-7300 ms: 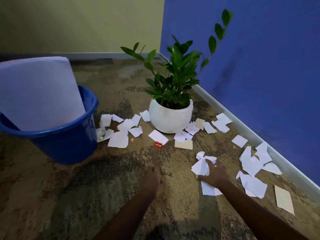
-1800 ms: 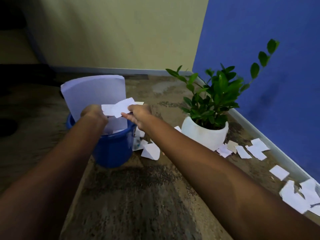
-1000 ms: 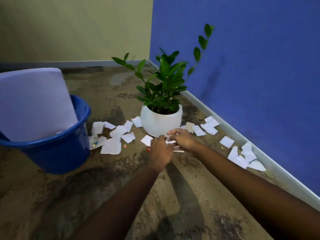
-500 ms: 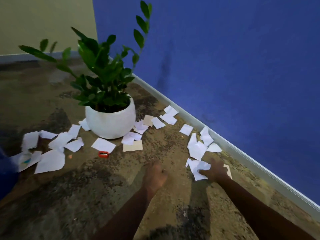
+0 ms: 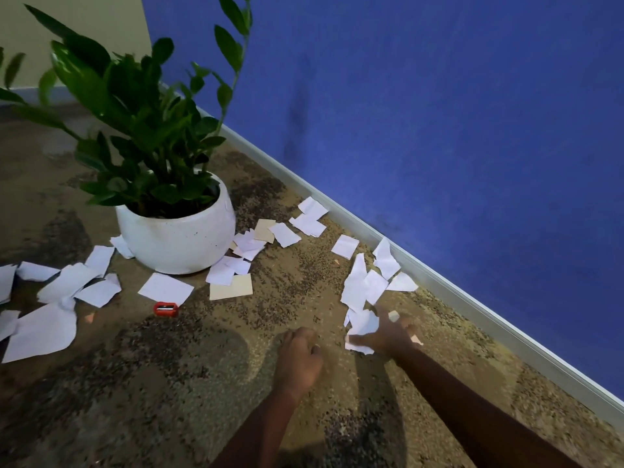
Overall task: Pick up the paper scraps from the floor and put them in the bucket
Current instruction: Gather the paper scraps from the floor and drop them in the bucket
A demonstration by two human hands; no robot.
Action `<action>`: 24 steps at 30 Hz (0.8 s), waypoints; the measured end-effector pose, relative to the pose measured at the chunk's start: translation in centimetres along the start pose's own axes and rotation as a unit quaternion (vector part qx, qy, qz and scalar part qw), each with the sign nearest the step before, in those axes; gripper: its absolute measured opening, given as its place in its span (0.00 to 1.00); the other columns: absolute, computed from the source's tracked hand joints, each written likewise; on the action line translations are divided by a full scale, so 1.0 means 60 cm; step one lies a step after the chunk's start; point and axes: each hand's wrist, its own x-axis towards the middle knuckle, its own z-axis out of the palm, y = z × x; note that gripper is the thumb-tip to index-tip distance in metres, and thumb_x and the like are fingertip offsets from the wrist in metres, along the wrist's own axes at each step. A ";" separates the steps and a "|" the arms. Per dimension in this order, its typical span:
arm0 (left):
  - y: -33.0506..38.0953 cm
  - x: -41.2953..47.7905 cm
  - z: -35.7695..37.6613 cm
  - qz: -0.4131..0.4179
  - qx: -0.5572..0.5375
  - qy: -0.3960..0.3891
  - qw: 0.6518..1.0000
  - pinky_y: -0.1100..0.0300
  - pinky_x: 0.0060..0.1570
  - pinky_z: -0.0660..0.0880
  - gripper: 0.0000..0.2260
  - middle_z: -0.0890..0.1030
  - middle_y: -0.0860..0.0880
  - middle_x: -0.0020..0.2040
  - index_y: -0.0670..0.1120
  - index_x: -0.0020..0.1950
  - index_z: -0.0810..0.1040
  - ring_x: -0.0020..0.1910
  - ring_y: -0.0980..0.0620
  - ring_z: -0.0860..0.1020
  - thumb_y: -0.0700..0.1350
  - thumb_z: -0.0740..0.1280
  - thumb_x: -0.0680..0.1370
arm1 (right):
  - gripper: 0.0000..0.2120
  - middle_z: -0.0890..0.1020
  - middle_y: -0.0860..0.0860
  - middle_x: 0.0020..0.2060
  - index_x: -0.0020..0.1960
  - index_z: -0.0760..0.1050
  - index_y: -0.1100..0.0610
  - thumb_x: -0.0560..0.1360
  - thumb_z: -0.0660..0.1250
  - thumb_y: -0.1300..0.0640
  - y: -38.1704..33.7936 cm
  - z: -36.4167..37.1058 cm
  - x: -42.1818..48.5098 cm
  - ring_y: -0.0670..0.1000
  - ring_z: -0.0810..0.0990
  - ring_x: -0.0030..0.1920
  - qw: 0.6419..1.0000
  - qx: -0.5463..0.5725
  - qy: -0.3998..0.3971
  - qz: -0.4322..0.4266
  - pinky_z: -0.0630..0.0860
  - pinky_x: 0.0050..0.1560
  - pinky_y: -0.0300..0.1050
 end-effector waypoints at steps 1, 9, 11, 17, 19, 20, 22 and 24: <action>0.000 0.000 -0.001 0.000 -0.008 0.006 1.000 0.50 0.60 0.74 0.18 0.74 0.39 0.65 0.40 0.69 0.70 0.61 0.38 0.75 0.38 0.59 0.79 | 0.48 0.55 0.56 0.76 0.74 0.51 0.52 0.64 0.72 0.36 -0.001 0.003 0.001 0.60 0.56 0.75 1.000 -0.014 0.013 0.005 0.60 0.73 0.59; -0.004 -0.001 0.005 -0.030 -0.113 0.028 0.993 0.56 0.61 0.72 0.17 0.74 0.41 0.66 0.40 0.68 0.71 0.63 0.45 0.75 0.39 0.61 0.79 | 0.31 0.66 0.54 0.72 0.74 0.59 0.54 0.74 0.67 0.58 -0.025 0.018 -0.034 0.55 0.67 0.70 0.990 -0.035 0.074 -0.116 0.68 0.69 0.49; -0.001 0.000 0.007 -0.050 -0.166 0.023 0.985 0.57 0.57 0.72 0.17 0.75 0.40 0.64 0.40 0.68 0.70 0.61 0.45 0.75 0.40 0.61 0.79 | 0.31 0.66 0.54 0.73 0.74 0.57 0.55 0.75 0.64 0.63 -0.035 0.021 -0.047 0.55 0.74 0.64 0.990 0.002 0.052 -0.128 0.78 0.55 0.46; 0.013 -0.006 0.002 -0.065 -0.352 -0.061 0.932 0.60 0.41 0.80 0.16 0.77 0.47 0.58 0.50 0.67 0.68 0.53 0.49 0.78 0.48 0.61 0.80 | 0.16 0.80 0.55 0.50 0.64 0.67 0.58 0.77 0.61 0.63 -0.076 0.046 -0.098 0.53 0.80 0.48 0.952 0.090 0.043 -0.290 0.73 0.39 0.33; 0.016 -0.005 -0.005 -0.078 -0.420 -0.075 0.901 0.59 0.38 0.79 0.15 0.77 0.45 0.58 0.50 0.66 0.69 0.53 0.47 0.78 0.49 0.61 0.80 | 0.12 0.75 0.45 0.38 0.56 0.73 0.62 0.74 0.60 0.68 -0.095 0.046 -0.111 0.39 0.76 0.37 0.937 0.119 0.012 -0.328 0.68 0.31 0.24; 0.018 -0.003 -0.009 -0.088 -0.453 -0.068 0.885 0.57 0.40 0.80 0.14 0.78 0.43 0.57 0.47 0.63 0.71 0.52 0.46 0.78 0.48 0.62 0.79 | 0.13 0.74 0.43 0.35 0.54 0.75 0.63 0.72 0.60 0.70 -0.102 0.045 -0.114 0.36 0.74 0.33 0.933 0.123 -0.022 -0.338 0.67 0.29 0.23; 0.020 0.005 -0.021 -0.111 -0.495 -0.023 0.861 0.56 0.40 0.78 0.09 0.80 0.41 0.48 0.41 0.53 0.77 0.45 0.46 0.80 0.45 0.63 0.79 | 0.14 0.75 0.47 0.34 0.53 0.76 0.65 0.69 0.62 0.71 -0.114 0.043 -0.115 0.38 0.74 0.32 0.922 0.116 -0.096 -0.356 0.68 0.33 0.29; 0.020 0.018 -0.030 -0.137 -0.509 0.026 0.849 0.61 0.32 0.76 0.09 0.78 0.43 0.39 0.41 0.44 0.78 0.36 0.50 0.77 0.41 0.61 0.80 | 0.13 0.74 0.54 0.40 0.54 0.75 0.67 0.70 0.65 0.68 -0.119 0.038 -0.106 0.47 0.73 0.38 0.917 0.095 -0.148 -0.357 0.68 0.40 0.40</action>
